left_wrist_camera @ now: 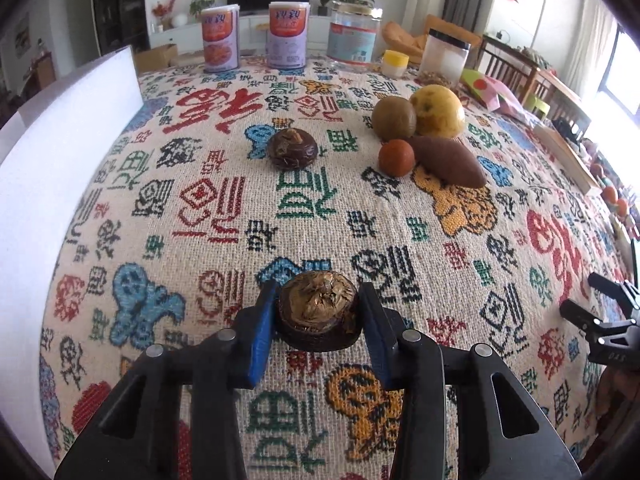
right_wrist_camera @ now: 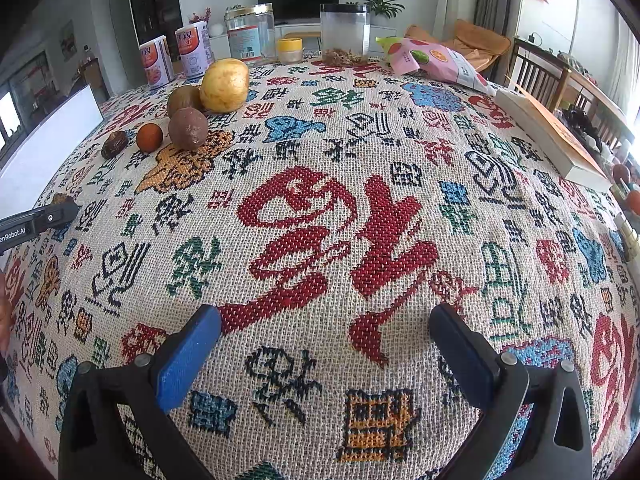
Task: Organize fruits
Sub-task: 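Lower the left tool onto a brown wrinkled fruit and close it, then lift the brown fruit off the cloth with the left tool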
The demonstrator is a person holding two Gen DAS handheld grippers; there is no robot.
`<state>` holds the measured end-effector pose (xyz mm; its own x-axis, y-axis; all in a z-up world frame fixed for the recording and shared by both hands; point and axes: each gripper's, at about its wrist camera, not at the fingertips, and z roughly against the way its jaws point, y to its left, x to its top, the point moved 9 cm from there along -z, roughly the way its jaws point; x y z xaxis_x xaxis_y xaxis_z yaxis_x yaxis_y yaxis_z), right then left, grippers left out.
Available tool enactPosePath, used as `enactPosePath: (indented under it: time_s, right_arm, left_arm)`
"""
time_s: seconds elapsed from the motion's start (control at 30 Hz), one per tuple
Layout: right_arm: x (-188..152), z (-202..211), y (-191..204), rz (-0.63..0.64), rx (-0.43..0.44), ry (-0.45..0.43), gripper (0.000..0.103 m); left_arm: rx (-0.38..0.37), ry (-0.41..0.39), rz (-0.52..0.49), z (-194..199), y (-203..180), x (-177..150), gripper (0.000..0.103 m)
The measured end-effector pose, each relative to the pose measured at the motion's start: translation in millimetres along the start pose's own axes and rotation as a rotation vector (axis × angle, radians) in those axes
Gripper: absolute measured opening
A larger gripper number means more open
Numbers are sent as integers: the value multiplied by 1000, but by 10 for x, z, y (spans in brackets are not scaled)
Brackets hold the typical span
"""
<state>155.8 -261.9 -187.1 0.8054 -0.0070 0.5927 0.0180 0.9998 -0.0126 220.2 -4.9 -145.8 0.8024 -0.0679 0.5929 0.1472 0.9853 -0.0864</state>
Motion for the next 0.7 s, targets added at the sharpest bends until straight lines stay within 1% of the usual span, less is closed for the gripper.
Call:
enactPosePath:
  time_s: [0.1,0.2,0.23,0.27,0.3,0.33,0.37,0.4,0.47,0.7]
  right_arm:
    - [0,2,-4,0,0,0,103]
    - [1,3,-4,0,0,0,103]
    - [1,3,-3,0,0,0,103]
    - [1,4,-5,0,0,0,103]
    - [1,4,-5,0,0,0,103]
    - [1,4,-4,0,0,0,103]
    - [1,3,-4,0,0,0,103]
    - [1,1,-2,0,0,0,103]
    - [2,3,-3,0,0,0,103]
    - [1,4,-2,0,0,0,103]
  left_arm:
    - [11,0,-9,110,58,-141,42]
    - [49,-1,-27,82,115,-233,43]
    - [55,-2,-20,59,137,-252,47]
    - [49,-22,-15,65,138,-247,57]
    - [60,-28,-13,63,147,-248,68]
    - [83,-30,-12,50,159,-251,86]
    - [98,-39,-13,40,166,-259,89]
    - [101,-21,-14,9,169,-278,90]
    - [97,-16,-8,-4,180,-279,95]
    - [108,-5,-9,-22,192,-285,100]
